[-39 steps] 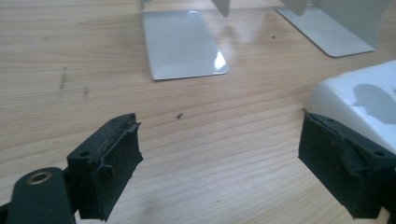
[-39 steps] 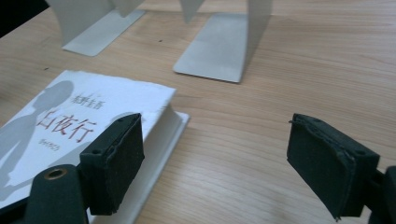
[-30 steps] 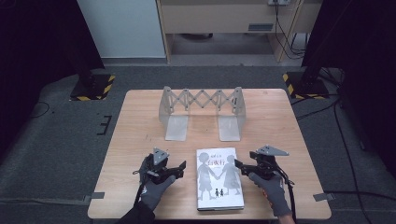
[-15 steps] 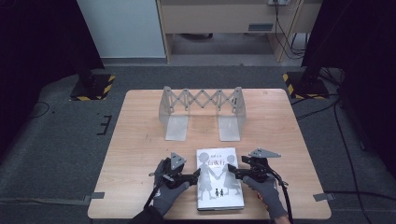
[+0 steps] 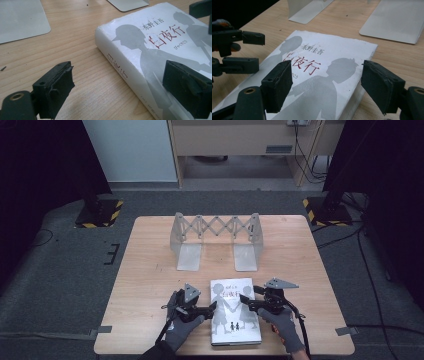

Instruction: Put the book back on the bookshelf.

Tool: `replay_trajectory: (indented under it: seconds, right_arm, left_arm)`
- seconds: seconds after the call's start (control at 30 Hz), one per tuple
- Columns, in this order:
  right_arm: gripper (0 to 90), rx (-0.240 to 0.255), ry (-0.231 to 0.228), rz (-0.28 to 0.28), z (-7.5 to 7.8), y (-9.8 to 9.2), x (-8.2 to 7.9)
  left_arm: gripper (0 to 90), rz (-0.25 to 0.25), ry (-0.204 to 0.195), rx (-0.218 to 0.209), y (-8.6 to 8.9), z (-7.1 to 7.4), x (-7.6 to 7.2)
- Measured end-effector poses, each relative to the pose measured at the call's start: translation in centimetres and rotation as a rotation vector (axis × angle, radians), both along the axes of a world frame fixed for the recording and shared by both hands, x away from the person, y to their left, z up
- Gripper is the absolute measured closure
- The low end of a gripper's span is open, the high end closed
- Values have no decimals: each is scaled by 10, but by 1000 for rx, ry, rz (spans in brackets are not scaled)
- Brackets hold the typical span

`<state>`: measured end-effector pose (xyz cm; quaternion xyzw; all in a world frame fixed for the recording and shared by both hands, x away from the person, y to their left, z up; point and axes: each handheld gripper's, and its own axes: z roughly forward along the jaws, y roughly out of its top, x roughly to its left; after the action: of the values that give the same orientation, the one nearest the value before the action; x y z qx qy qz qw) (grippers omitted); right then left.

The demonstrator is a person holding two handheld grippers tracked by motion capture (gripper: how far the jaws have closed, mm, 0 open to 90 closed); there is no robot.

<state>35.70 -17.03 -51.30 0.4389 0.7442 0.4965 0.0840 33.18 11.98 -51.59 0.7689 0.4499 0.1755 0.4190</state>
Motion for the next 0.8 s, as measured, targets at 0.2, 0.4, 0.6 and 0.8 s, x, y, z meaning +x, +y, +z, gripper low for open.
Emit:
replay_trajectory:
  seconds: [0.2,0.4,0.6,0.8]
  right_arm:
    - [250,-34,49,-20,-6,0,2]
    - [244,-44,23,6,-6,6,0]
    - [245,-18,-10,7,2,6,0]
    - [254,63,-38,20,8,16,3]
  left_arm:
    - [83,1,1,-3,1,-1,0]
    - [82,6,-6,-8,2,-1,-1]
    - [82,5,-4,-9,5,-1,-1]
    - [77,10,0,-27,6,-2,-1]
